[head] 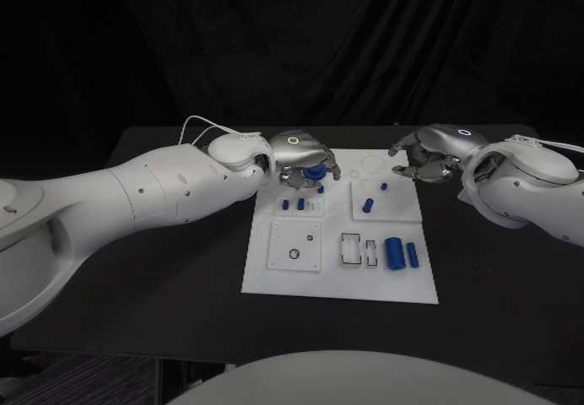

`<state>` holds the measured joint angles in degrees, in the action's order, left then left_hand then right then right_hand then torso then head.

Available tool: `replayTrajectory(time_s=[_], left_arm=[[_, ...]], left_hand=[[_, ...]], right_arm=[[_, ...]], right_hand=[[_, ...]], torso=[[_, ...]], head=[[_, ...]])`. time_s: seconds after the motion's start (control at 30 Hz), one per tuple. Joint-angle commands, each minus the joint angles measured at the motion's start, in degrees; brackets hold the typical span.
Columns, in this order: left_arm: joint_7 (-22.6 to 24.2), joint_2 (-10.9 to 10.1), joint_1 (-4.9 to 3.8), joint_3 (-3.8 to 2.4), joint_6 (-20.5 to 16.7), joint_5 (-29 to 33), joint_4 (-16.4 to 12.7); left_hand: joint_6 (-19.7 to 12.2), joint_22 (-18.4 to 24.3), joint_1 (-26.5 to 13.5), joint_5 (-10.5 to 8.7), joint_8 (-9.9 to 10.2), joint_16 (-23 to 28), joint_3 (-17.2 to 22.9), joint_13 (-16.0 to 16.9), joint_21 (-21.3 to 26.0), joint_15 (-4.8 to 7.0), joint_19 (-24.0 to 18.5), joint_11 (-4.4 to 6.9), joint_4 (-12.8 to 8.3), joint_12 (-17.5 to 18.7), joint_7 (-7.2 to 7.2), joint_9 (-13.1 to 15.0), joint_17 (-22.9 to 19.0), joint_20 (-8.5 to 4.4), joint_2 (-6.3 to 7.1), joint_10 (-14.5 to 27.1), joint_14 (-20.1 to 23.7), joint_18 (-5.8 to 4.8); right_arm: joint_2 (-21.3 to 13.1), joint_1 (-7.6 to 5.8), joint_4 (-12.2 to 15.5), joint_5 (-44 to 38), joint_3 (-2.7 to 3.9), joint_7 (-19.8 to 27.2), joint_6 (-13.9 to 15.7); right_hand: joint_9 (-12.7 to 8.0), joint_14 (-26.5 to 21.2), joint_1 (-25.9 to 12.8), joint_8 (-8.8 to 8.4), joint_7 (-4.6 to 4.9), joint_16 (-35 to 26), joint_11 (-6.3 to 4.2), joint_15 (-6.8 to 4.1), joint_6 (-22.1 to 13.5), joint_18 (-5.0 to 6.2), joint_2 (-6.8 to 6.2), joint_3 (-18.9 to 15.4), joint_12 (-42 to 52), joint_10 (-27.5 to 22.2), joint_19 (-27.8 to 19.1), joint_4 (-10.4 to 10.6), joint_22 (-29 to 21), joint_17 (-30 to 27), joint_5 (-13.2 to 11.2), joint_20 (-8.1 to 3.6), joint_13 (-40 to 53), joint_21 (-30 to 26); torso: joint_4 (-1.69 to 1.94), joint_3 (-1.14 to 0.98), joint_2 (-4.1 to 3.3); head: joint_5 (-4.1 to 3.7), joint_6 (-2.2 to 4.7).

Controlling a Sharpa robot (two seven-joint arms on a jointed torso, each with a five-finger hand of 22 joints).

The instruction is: Assemble the parts on the task board

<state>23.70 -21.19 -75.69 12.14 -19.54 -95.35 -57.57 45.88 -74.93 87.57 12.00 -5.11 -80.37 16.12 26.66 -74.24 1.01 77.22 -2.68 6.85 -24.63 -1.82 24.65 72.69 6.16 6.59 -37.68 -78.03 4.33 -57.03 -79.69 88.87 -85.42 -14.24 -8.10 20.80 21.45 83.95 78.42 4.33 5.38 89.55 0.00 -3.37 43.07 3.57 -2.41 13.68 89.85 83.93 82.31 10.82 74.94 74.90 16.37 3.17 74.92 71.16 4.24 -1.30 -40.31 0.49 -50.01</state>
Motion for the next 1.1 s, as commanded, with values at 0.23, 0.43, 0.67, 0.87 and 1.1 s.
replayTrajectory(time_s=[0.23, 0.43, 0.67, 0.87, 1.1], left_arm=[[-3.0, 0.9, -0.14, -0.06, 5.5, -0.7, 0.3], [-3.4, 1.3, -0.12, -0.06, 6.6, -0.7, 0.6], [-3.7, 1.8, -0.09, -0.06, 7.0, -0.7, 1.3], [-3.8, 2.3, -0.03, -0.06, 7.3, -0.7, 2.3], [-3.9, 3.0, 0.18, -0.05, 8.0, -0.7, 3.8]], left_hand=[[0.8, -9.8, -1.0, 1.27, -0.5, -0.3, -0.5, 0.6, -0.4, -0.51, 0.8, -0.52, -0.3, -0.7, 1.03, 0.3, 0.0, 0.01, 0.48, -0.6, -0.1, -0.41], [1.2, -9.9, -1.0, 1.54, -0.6, -0.4, -0.4, 0.9, -0.5, -0.64, 1.0, -0.61, -0.4, -0.9, 1.34, 0.4, 0.1, -0.01, 0.43, -1.1, -0.2, -0.45], [1.5, -9.9, -0.9, 1.93, -0.7, -0.4, -0.2, 1.0, -0.5, -0.67, 1.0, -0.64, -0.5, -0.9, 1.51, 0.5, 0.0, -0.03, 0.44, -1.3, -0.2, -0.44], [1.8, -9.9, -0.3, 2.83, -0.6, -0.2, 0.5, 1.5, -0.4, -0.60, 1.0, -0.64, -1.1, -1.3, 1.72, 0.6, -0.4, -0.09, 0.23, -2.2, 0.1, -0.42], [2.2, -9.9, -0.2, 3.29, -0.7, -0.1, 1.0, 2.2, -0.3, -0.55, 1.0, -0.57, -1.5, -1.8, 1.94, 0.8, -0.5, -0.16, 0.18, -3.0, 0.1, -0.42]], right_arm=[[0.1, 0.11, 0.1, -0.2, 0.04, -0.2, 1.1], [0.3, 0.11, 0.1, -0.2, 0.04, -0.2, 1.1], [0.5, 0.11, 0.0, -0.2, 0.04, -0.1, 1.1], [0.6, 0.11, 0.0, -0.2, 0.04, -0.1, 1.1], [0.8, 0.11, -0.1, -0.2, 0.04, 0.0, 1.0]], right_hand=[[-0.1, 5.9, -0.1, -0.23, 0.05, -0.2, 0.27, 0.27, 0.3, 0.39, 0.49, 0.0, 0.2, 6.1, -0.4, -0.3, 9.8, 14.7, -0.1, 0.10, 15.1, -0.2], [-0.1, 5.9, -0.1, -0.23, 0.05, -0.2, 0.27, 0.27, 0.3, 0.39, 0.49, 0.0, 0.2, 6.1, -0.4, -0.3, 9.8, 14.7, -0.1, 0.10, 15.1, -0.2], [-0.2, 5.8, -0.2, -0.23, 0.05, -0.3, 0.26, 0.26, 0.4, 0.40, 0.44, 0.0, 0.2, 6.1, -0.4, -0.4, 9.8, 14.7, -0.1, 0.10, 15.1, -0.3], [-0.2, 5.8, -0.2, -0.23, 0.05, -0.3, 0.26, 0.26, 0.4, 0.40, 0.44, 0.0, 0.2, 6.1, -0.4, -0.4, 9.8, 14.7, -0.1, 0.10, 15.1, -0.3], [-0.2, 5.8, -0.2, -0.23, 0.05, -0.3, 0.26, 0.26, 0.4, 0.40, 0.44, 0.0, 0.2, 6.1, -0.4, -0.4, 9.8, 14.7, -0.1, 0.10, 15.1, -0.3]], torso=[[0.14, 0.01, 0.07], [-0.10, 0.01, -0.05], [-0.05, 0.02, 0.06], [-0.01, 0.07, 0.05], [0.06, 0.04, 0.07]], head=[[-0.20, 0.01], [0.09, 0.01], [-0.06, 0.01], [-0.12, 0.01], [-0.37, 0.01]])
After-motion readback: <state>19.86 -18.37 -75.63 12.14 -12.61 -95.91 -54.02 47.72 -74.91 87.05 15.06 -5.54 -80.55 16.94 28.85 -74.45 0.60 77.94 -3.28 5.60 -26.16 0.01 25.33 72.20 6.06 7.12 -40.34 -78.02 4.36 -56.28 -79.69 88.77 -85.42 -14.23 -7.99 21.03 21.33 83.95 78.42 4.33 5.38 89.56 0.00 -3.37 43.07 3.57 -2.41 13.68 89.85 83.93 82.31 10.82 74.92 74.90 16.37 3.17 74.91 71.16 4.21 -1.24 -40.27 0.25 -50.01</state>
